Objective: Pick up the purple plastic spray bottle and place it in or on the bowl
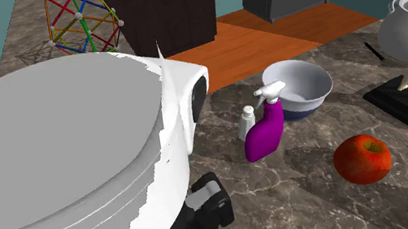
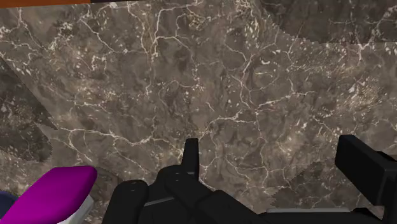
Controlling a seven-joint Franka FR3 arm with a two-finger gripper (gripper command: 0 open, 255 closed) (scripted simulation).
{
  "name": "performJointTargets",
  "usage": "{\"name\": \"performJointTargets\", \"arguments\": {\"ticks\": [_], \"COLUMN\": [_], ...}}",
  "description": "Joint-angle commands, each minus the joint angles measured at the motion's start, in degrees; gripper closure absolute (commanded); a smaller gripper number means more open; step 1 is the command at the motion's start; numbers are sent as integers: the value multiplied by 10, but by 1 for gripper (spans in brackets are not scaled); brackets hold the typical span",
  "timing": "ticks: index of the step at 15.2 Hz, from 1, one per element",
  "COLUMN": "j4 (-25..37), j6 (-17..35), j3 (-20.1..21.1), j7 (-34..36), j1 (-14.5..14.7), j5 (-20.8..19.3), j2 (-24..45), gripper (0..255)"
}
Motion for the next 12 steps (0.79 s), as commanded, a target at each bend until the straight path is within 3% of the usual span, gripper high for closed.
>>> {"name": "performJointTargets", "arguments": {"ticks": [1,12], "j4": [0,8], "j6": [0,216], "j3": [0,60], "j7": [0,249], "j1": [0,-107], "j5": [0,-59], "j2": [0,169], "gripper": [0,0]}}
